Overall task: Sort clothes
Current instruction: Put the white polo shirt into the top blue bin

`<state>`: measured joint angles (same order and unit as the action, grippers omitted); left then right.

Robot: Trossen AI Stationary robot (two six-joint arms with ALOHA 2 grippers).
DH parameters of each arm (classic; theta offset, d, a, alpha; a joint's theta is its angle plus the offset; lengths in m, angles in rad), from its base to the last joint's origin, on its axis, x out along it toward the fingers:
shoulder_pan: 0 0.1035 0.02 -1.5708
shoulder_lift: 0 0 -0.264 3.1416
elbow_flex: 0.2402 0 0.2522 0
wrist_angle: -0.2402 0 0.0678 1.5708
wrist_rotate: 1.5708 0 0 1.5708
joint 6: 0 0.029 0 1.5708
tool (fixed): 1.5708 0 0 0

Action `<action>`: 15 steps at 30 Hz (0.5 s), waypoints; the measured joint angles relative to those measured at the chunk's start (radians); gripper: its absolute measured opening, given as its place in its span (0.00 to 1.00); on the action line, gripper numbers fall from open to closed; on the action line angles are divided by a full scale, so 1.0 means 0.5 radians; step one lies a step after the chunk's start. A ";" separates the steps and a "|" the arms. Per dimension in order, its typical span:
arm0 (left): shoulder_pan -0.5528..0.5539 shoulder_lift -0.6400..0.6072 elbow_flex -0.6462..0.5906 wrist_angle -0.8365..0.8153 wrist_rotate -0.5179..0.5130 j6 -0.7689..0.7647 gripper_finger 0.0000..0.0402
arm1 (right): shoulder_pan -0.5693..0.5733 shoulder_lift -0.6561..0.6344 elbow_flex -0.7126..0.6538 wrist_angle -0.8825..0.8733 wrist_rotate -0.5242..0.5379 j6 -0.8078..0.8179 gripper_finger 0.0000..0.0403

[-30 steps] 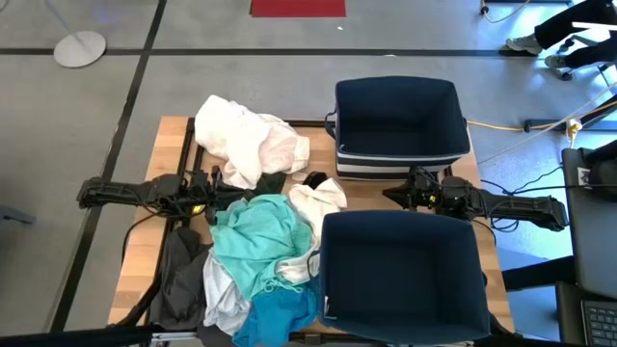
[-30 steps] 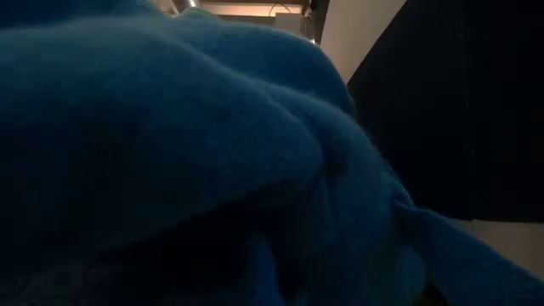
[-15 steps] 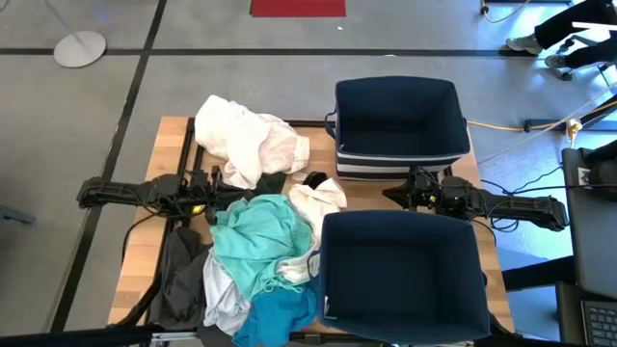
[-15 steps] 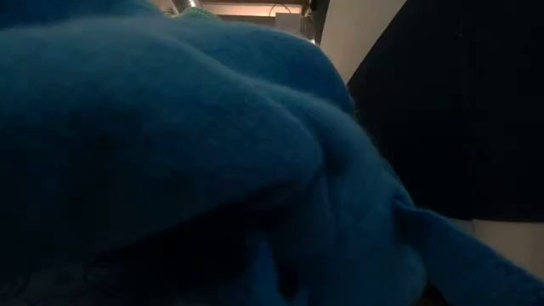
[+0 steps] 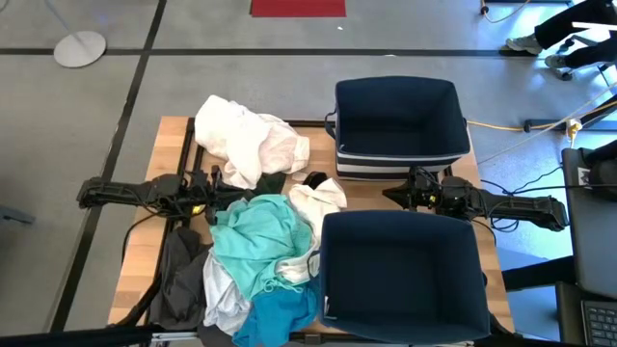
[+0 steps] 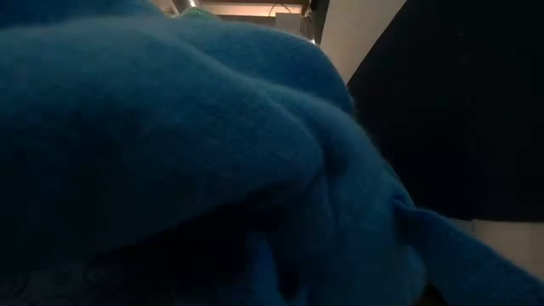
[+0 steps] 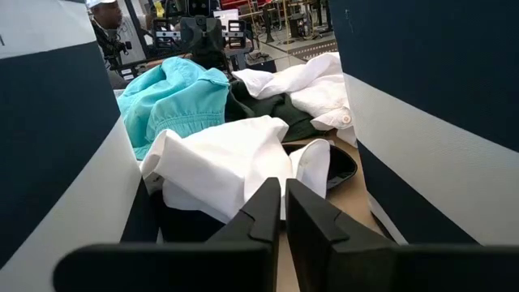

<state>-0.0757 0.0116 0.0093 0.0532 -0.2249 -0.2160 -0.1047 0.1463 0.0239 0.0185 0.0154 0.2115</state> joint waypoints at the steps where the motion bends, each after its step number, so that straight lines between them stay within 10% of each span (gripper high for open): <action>1: 0.000 0.000 -0.001 -0.001 -0.001 -0.032 0.08 | 0.000 0.000 0.000 0.000 0.000 0.000 0.06; 15: 0.000 0.000 0.022 0.248 -0.074 -0.036 0.08 | 0.000 0.000 0.000 -0.001 -0.001 0.000 0.06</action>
<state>-0.0757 0.0117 0.0201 0.1773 -0.2619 -0.2339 -0.1047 0.1463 0.0238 0.0181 0.0151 0.2115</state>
